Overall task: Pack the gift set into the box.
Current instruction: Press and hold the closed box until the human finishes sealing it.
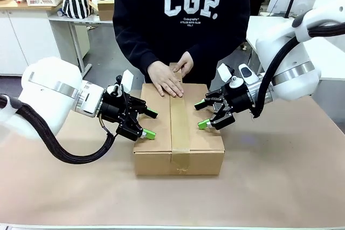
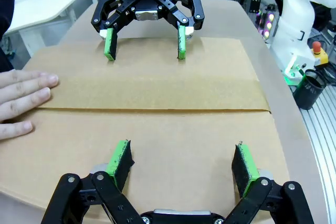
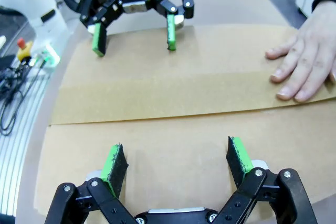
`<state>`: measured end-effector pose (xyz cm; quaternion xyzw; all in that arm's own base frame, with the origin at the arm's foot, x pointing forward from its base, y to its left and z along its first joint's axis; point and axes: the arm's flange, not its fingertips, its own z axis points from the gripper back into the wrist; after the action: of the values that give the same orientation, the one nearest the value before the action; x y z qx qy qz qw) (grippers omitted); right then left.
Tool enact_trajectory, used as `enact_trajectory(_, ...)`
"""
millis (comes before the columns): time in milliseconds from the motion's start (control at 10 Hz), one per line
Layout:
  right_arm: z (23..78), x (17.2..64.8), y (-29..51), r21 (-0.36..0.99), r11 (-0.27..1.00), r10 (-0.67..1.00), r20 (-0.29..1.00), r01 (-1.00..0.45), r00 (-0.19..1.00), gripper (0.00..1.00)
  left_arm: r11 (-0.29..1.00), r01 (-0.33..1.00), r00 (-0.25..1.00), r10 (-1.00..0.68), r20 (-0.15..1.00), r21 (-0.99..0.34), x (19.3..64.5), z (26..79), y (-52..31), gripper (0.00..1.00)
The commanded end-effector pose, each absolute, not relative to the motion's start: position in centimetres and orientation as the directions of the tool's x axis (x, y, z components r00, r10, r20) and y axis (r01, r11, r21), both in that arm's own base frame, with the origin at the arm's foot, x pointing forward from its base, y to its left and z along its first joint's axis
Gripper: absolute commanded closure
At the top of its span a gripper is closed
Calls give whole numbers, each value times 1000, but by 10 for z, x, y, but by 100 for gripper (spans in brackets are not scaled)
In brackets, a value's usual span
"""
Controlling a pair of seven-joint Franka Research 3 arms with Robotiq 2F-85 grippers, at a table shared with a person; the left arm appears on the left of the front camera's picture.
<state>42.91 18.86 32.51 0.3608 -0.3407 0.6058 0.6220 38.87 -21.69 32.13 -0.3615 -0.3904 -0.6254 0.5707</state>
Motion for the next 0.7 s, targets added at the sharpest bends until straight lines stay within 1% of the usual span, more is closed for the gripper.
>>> enact_trajectory(0, 323, 427, 190, 36, 9, 515, 857, -999, 35, 0, -48, 996, -93, -427, 899, 79, 388, 320, -216, 0)
enact_trajectory(600, 323, 427, 190, 36, 9, 515, 857, -999, 35, 0, -48, 996, -93, -427, 899, 79, 388, 320, -216, 0)
